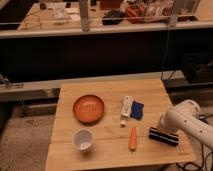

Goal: Push the eraser across the table

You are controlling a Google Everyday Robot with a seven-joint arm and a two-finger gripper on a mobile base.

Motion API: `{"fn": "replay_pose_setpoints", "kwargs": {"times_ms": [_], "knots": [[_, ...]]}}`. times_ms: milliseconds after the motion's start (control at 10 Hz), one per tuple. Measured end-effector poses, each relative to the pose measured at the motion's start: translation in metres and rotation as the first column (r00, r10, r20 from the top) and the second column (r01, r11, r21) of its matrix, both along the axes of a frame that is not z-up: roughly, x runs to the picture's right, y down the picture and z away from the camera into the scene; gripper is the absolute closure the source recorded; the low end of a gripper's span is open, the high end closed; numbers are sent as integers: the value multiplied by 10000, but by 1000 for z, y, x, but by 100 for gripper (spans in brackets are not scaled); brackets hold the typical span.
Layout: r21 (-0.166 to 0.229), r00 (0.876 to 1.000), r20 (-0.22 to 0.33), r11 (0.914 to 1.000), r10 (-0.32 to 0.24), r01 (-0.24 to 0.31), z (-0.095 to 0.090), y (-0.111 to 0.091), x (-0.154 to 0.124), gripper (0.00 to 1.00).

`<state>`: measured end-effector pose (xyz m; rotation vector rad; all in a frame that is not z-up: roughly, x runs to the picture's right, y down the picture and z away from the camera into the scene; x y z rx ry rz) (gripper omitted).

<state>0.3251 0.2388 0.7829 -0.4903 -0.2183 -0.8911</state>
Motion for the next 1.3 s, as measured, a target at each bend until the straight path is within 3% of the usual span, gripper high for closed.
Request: {"fn": "replay_pose_setpoints", "kwargs": {"times_ms": [800, 1100, 1300], "knots": [[-674, 9937, -1062, 9968, 346, -419, 19, 17, 67, 100], [-833, 9922, -1182, 9953, 387, -488, 21, 24, 71, 100], [-1033, 9940, -944, 9925, 558, -655, 16, 31, 72, 100]]}}
